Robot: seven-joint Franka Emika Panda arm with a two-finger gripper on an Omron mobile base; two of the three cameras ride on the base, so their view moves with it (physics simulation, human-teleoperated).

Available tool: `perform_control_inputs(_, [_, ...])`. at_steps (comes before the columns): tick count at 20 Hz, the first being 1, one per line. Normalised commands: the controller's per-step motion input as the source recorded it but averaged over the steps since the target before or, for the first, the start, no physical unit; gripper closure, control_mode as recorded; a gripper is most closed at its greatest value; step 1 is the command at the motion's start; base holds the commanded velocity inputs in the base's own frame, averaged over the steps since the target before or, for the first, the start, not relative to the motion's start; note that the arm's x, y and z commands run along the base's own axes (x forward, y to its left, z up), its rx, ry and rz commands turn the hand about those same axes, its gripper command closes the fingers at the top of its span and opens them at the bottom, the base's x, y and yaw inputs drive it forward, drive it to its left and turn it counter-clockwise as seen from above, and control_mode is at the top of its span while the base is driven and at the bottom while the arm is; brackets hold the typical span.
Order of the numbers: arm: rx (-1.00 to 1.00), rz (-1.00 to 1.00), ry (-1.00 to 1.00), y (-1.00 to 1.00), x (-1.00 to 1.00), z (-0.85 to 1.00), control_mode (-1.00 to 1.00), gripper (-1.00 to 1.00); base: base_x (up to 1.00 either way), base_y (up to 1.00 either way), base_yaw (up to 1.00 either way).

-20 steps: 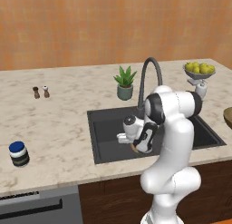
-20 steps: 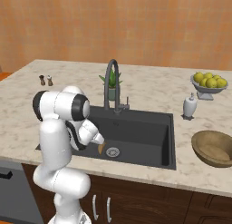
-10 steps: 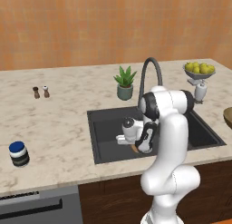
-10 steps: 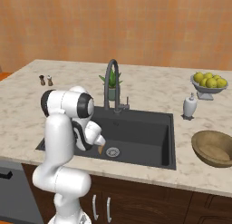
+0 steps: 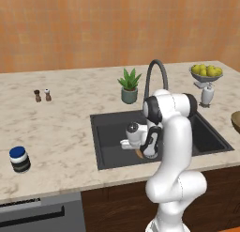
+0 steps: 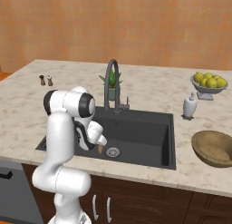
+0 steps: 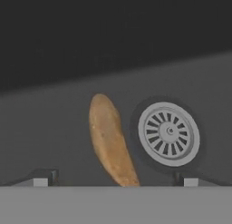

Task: Pick the sweet potato from the sink and place it in the bowl. Then pick the bowl and place it in the microwave. Then close the microwave door and press the start button.

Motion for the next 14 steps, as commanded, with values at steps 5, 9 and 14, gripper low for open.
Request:
perform_control_inputs(5, [0.0, 0.0, 0.02, -0.06, 0.19, -0.31, -1.0, -1.0, 0.0, 0.0, 0.0])
perform_control_inputs(9, [0.0, 0.0, 0.0, 0.0, 0.28, -0.34, -1.0, -1.0, 0.0, 0.0, 0.0])
perform_control_inputs(14, [0.0, 0.0, 0.0, -0.05, 0.28, -0.28, -1.0, -1.0, 0.0, 0.0, 0.0])
